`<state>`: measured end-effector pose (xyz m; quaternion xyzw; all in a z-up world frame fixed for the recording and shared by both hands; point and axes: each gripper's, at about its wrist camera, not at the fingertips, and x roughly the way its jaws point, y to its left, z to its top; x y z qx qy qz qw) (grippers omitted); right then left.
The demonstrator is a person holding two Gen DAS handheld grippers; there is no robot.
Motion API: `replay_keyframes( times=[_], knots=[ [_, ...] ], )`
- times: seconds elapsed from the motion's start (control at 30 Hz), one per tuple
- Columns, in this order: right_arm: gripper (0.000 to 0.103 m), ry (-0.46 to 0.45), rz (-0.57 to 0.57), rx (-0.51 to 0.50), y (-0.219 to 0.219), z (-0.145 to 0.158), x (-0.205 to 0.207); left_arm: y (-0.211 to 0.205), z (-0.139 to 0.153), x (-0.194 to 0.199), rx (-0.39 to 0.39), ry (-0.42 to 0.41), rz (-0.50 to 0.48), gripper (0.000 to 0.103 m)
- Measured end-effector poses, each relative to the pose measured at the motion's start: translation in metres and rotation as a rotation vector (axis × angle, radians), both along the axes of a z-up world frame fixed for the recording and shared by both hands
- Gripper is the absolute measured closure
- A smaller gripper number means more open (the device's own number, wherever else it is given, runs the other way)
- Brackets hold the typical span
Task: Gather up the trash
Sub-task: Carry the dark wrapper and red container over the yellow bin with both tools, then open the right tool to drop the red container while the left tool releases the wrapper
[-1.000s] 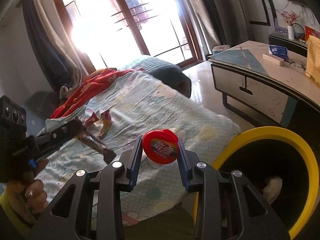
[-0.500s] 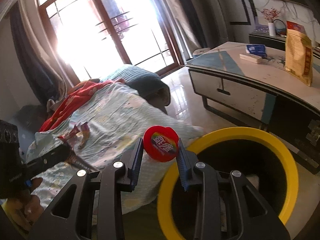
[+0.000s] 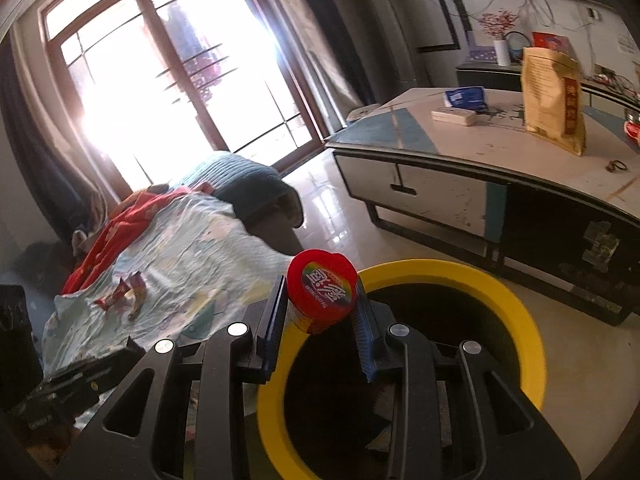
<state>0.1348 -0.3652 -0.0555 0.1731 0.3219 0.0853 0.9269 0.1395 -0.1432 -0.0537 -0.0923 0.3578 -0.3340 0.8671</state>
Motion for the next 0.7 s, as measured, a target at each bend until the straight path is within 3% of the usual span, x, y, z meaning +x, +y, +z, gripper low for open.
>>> replay_keyframes(
  times=[0.7],
  knots=[
    [0.073,0.116,-0.140,0.021,-0.058,-0.028,-0.005,-0.066,-0.027,0.001,0.104,0.002,-0.153,0.097]
  ],
)
